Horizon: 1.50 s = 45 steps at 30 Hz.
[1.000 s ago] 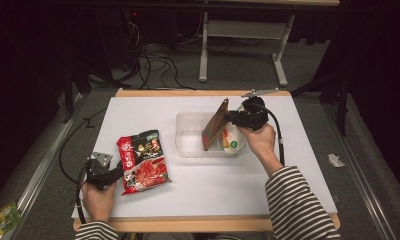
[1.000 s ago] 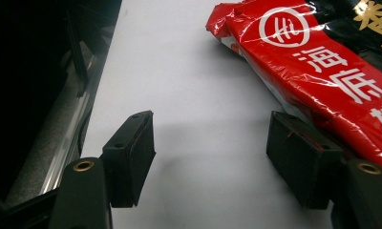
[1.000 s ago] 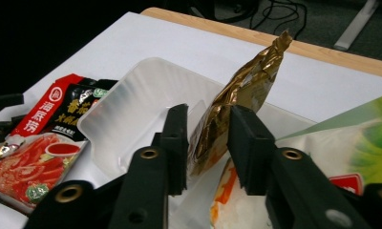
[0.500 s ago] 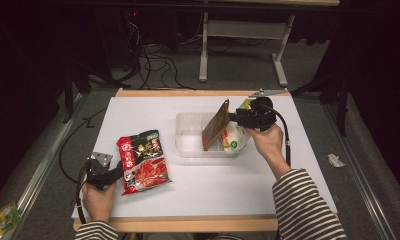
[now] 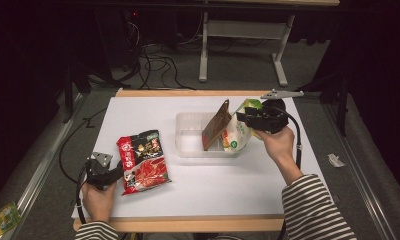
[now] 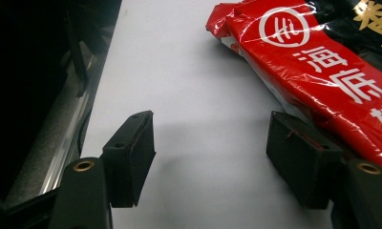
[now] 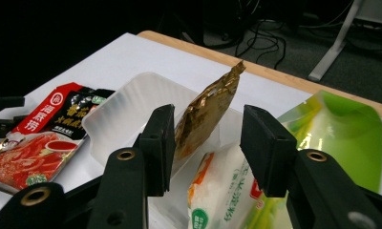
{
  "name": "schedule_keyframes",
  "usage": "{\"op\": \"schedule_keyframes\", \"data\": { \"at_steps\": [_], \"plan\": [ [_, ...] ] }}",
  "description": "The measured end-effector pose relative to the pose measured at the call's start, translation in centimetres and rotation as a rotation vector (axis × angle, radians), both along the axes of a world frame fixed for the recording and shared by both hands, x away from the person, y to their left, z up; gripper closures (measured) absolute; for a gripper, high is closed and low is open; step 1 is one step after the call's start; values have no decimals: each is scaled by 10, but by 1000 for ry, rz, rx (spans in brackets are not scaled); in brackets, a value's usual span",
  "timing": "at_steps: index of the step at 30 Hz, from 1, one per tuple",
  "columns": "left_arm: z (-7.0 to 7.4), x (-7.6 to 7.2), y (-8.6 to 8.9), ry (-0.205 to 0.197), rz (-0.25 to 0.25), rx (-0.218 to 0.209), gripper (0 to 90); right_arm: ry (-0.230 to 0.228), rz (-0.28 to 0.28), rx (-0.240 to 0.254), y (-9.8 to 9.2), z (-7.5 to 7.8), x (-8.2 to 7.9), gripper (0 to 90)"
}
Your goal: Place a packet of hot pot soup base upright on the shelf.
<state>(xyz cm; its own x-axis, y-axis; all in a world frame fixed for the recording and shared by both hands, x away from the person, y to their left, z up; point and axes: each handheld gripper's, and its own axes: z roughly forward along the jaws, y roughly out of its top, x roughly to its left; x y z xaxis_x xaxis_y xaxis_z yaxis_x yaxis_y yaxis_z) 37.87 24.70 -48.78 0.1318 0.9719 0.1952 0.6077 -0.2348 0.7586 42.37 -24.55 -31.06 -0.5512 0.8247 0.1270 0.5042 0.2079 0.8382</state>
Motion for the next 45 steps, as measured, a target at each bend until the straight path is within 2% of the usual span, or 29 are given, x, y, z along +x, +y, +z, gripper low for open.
{"op": "schedule_keyframes", "data": {
  "at_steps": [16, 21, 38, 41, 45],
  "plan": [
    [0, 0, 0, 3, -2, -6, 338, -61, -8, 15, -29, 10, -30, 558],
    [0, 0, 0, 3, -2, -6, 339, -81, -15, 0, -35, 11, -40, 555],
    [0, 0, 0, 4, -3, -5, 340, -82, -51, -2, -58, -8, -58, 551],
    [0, 0, 0, 5, -4, -5, 343, -92, -58, -6, -62, -14, -63, 548],
    [0, 0, 0, 5, -6, 2, 353, -84, -83, -12, -70, -24, -69, 549]
  ]
}}
